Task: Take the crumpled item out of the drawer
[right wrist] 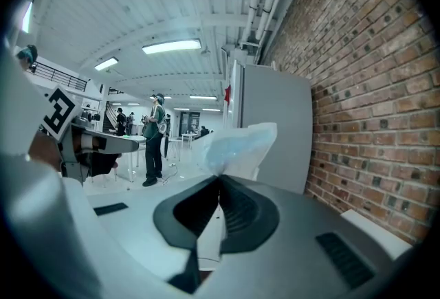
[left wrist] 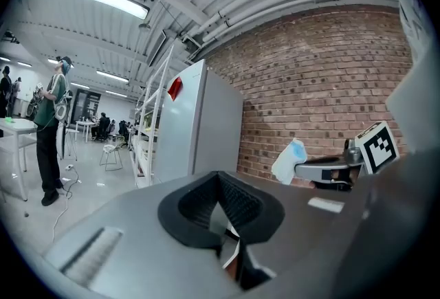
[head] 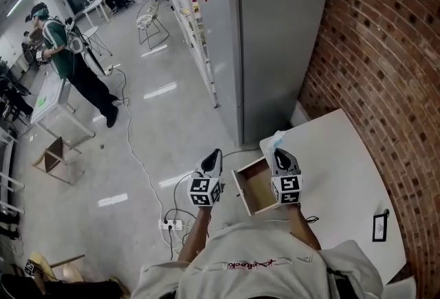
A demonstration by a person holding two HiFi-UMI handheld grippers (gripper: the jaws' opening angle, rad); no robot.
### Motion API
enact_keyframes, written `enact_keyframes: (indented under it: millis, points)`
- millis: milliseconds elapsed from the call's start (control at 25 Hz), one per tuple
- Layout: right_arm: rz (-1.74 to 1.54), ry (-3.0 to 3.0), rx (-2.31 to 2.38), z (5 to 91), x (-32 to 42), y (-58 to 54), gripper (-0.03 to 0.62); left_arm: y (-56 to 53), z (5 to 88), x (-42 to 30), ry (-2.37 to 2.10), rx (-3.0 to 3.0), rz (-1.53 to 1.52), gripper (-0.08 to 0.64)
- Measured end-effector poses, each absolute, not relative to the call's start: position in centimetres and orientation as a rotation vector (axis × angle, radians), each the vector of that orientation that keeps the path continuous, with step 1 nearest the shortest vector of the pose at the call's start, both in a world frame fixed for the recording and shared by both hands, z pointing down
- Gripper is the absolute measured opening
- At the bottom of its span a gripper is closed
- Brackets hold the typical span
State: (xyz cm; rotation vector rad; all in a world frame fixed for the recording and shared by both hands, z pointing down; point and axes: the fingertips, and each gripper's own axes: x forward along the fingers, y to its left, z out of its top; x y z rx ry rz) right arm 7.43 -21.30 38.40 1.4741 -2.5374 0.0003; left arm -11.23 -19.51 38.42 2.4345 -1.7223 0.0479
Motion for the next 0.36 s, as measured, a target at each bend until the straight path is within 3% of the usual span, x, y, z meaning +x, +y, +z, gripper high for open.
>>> enact_keyframes:
  millis: [360]
  points:
    - [0.006,-2.533,1.485,38.27,7.04,-20.76,0.012,-19.43,38.09,-11.29,-1.71,2.457,0.062,0.009]
